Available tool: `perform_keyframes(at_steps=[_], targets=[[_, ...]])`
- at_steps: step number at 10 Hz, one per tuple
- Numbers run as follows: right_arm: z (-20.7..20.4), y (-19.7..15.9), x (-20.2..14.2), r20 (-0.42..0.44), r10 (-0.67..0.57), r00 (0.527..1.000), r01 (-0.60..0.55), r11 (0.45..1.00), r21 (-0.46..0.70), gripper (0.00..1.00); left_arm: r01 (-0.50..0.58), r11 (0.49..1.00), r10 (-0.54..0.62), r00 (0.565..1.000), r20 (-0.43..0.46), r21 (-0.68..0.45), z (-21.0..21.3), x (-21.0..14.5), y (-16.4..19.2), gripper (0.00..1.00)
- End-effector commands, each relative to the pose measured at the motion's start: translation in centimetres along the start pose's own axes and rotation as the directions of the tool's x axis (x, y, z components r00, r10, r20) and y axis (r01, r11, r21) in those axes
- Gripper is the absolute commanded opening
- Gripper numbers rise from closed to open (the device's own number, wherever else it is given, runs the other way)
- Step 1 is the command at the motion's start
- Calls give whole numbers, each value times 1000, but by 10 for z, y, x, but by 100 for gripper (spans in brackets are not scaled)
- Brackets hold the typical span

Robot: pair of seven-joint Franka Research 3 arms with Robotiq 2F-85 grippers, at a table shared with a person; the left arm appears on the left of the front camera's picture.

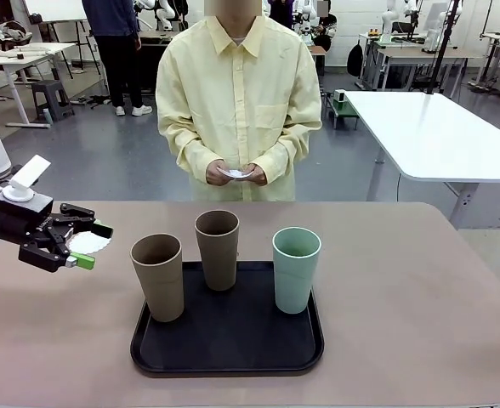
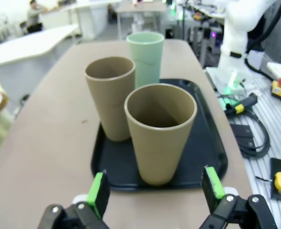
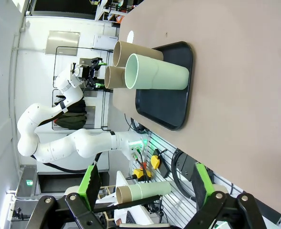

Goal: Place coasters on the table and set cups on them.
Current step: Pick up one Reusable plastic cup and place it on a coaster set by the human.

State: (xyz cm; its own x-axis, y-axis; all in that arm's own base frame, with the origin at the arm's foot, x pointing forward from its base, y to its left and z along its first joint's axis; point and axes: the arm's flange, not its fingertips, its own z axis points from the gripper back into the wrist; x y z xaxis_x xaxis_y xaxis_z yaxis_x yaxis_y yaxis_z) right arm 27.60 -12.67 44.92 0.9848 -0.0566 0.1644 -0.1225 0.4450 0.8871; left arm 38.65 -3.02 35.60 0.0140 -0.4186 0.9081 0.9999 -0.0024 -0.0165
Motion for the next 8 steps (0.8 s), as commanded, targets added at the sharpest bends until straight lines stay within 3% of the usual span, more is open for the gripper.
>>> perform_keyframes(at_steps=[1, 5, 8], targets=[[0, 0, 2, 4, 10, 1000, -10, 1000, 20, 100, -1, 1000, 1, 1000, 1, 2, 1, 0, 0, 100], [0, 0, 2, 4, 10, 1000, -10, 1000, 20, 100, -21, 995, 28, 997, 73, -97, -28, -33, 0, 100], [0, 0, 2, 4, 10, 1000, -10, 1000, 20, 100, 22, 995, -14, 997, 81, -101, -44, -45, 4, 100]])
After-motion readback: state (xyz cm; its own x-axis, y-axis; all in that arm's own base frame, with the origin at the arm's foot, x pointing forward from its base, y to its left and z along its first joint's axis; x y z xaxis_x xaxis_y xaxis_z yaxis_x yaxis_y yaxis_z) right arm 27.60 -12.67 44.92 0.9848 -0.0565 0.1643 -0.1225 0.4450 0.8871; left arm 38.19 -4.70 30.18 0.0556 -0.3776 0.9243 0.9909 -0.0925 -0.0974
